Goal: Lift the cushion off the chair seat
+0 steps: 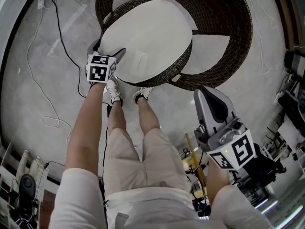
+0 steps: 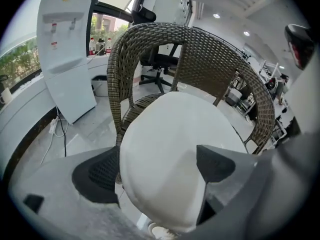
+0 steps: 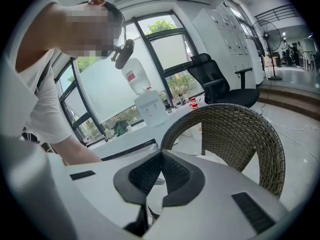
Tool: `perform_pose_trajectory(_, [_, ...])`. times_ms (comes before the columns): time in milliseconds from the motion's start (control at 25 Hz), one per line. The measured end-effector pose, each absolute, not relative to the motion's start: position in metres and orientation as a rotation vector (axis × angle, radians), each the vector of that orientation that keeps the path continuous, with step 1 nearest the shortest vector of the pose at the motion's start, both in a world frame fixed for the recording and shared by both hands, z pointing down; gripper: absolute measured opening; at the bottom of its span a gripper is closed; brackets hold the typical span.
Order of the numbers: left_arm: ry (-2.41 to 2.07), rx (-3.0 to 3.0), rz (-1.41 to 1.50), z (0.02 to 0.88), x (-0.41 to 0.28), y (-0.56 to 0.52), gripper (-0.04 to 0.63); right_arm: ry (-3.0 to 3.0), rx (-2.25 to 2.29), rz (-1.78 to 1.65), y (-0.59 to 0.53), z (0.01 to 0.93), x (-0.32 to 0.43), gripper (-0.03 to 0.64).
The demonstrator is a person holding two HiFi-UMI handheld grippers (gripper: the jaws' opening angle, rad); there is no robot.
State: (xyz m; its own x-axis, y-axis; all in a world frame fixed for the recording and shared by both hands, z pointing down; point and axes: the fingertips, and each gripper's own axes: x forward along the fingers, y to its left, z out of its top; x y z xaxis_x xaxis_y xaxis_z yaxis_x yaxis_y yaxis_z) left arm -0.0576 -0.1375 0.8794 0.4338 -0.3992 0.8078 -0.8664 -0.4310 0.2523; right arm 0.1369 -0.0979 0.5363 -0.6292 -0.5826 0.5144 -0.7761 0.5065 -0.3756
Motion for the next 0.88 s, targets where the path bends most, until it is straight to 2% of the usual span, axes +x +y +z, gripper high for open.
perform_pose_trajectory(360, [-1.046,2.008,1.027,0.890,-0.062,-0.133,0.453,-2.432,1.124,0.865,-0.104,0.542,0.138,0.002])
perform_pose_trajectory(440, [-1.041,1.998,1.029,0.887,-0.065,-0.132,0.419,-2.436,1.122,0.865,-0.107,0.541,0.139,0.002])
perform_pose_trajectory(560, [-1.021,1.994,1.019,0.882,-0.069,-0.131,0.302,-2.440,1.121,0.866,-0.110,0.541,0.140,0.002])
perform_pose_trajectory(880, [-1.019,1.919,0.919,0.878,-0.080,-0.132,0.150,-2.442,1.117,0.878,-0.111,0.543,0.137,0.002])
